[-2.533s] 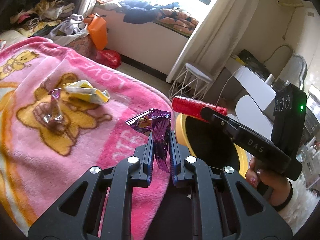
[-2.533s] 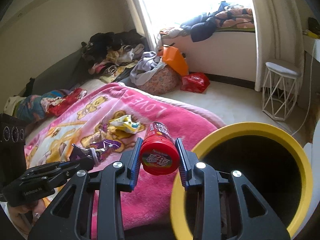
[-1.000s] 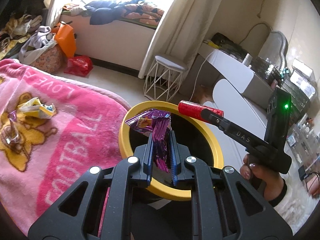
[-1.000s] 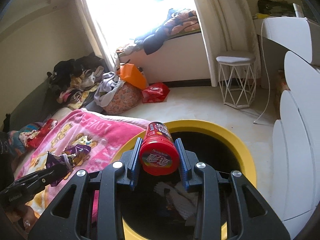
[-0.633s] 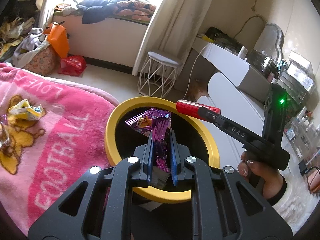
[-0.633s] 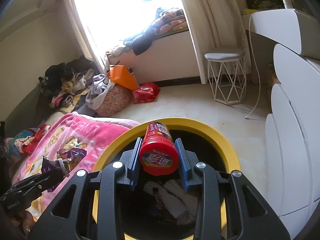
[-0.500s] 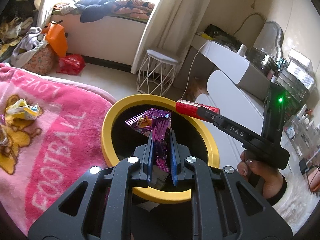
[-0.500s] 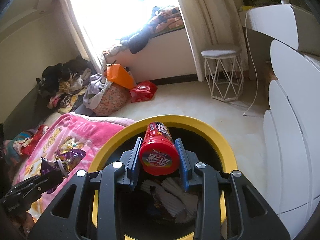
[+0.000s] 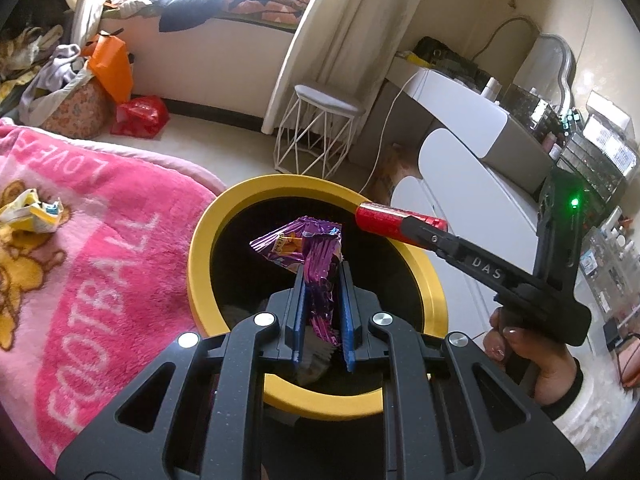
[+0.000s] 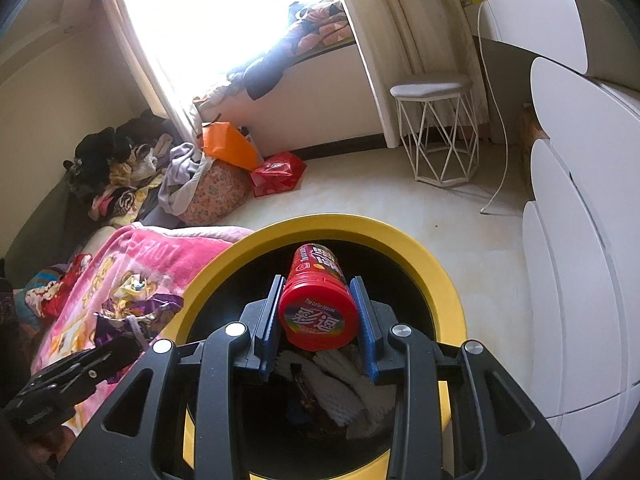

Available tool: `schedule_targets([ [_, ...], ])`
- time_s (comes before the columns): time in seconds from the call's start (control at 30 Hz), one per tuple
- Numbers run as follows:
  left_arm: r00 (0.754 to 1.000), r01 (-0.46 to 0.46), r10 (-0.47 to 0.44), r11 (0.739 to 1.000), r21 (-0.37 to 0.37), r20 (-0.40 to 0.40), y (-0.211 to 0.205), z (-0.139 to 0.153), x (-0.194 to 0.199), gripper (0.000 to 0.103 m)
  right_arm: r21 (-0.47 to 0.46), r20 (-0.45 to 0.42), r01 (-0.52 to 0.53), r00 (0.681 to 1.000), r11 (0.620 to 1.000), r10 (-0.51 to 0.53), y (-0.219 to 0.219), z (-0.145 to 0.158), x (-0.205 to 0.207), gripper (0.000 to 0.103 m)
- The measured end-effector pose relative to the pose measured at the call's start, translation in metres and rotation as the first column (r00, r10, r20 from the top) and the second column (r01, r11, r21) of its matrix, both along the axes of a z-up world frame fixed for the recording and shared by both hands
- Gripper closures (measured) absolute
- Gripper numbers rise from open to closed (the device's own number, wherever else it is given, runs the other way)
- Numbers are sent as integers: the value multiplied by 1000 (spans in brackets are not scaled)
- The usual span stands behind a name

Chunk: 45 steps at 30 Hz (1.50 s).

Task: Collect trash
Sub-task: 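Open both tools to drop the can and wrapper into the bin, then move both open tools back over the last wrappers on the bed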

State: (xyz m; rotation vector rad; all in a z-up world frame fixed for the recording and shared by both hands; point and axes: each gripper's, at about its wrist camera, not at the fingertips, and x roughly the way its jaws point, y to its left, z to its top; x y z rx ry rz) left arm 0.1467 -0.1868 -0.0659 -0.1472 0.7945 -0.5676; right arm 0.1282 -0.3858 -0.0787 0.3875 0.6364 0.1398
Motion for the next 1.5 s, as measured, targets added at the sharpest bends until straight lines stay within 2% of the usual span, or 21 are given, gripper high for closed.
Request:
schedule_targets([
  [0.2, 1000, 4, -4, 1000, 12, -8, -8, -4, 6, 93, 3, 5, 0, 1000, 1000, 0, -2, 2, 1, 71],
  [0.27, 1000, 1, -1, 1000, 15, -8, -9, -4, 8, 87, 12, 6, 5, 1000, 1000, -5, -4, 2, 1, 70],
  [0.3, 1000, 0, 0, 1000, 11, -10, -9, -5, 8, 77, 19, 5, 8, 1000, 1000, -8, -5, 2, 1, 69],
  [0.33, 1000, -2, 2, 1000, 7, -8, -8, -4, 8, 65, 29, 6, 11, 1000, 1000, -12, -7, 2, 1, 62],
  [0.37, 1000, -7, 7, 1000, 9, -3, -8, -3, 8, 58, 29, 8, 16, 1000, 999, -16, -8, 4, 0, 54],
  [0.43, 1000, -22, 22, 1000, 11, 14, -7, 0, 8, 32, 29, 17, 25, 1000, 999, -26, -10, 6, -2, 51],
  [0.5, 999, -39, 38, 999, 5, 23, -4, 3, 7, 20, 24, 17, 28, 999, 999, -28, -11, 8, -2, 49],
  [0.57, 998, -50, 50, 999, -1, 31, 0, 8, 6, 17, 20, 18, 31, 999, 999, -31, -10, 11, -3, 44],
  [0.6, 998, -59, 59, 998, 0, 37, 2, 10, 5, 13, 18, 20, 32, 999, 999, -32, -10, 12, -4, 43],
  [0.83, 988, -134, 133, 991, 5, 83, 24, 24, -4, 11, -33, 62, 12, 998, 999, -10, 3, 30, -13, 32],
  [1.07, 969, -220, 217, 975, 19, 119, 55, 37, -10, 11, -64, 94, -56, 994, 996, 61, 25, 45, -14, 29],
  [1.3, 938, -312, 307, 950, 4, 162, 94, 50, -12, 11, -91, 104, -151, 982, 984, 160, 62, 55, -7, 28],
  [1.5, 903, -397, 394, 918, -17, 168, 135, 51, -15, 11, -123, 115, -265, 954, 956, 279, 111, 64, 3, 25],
])
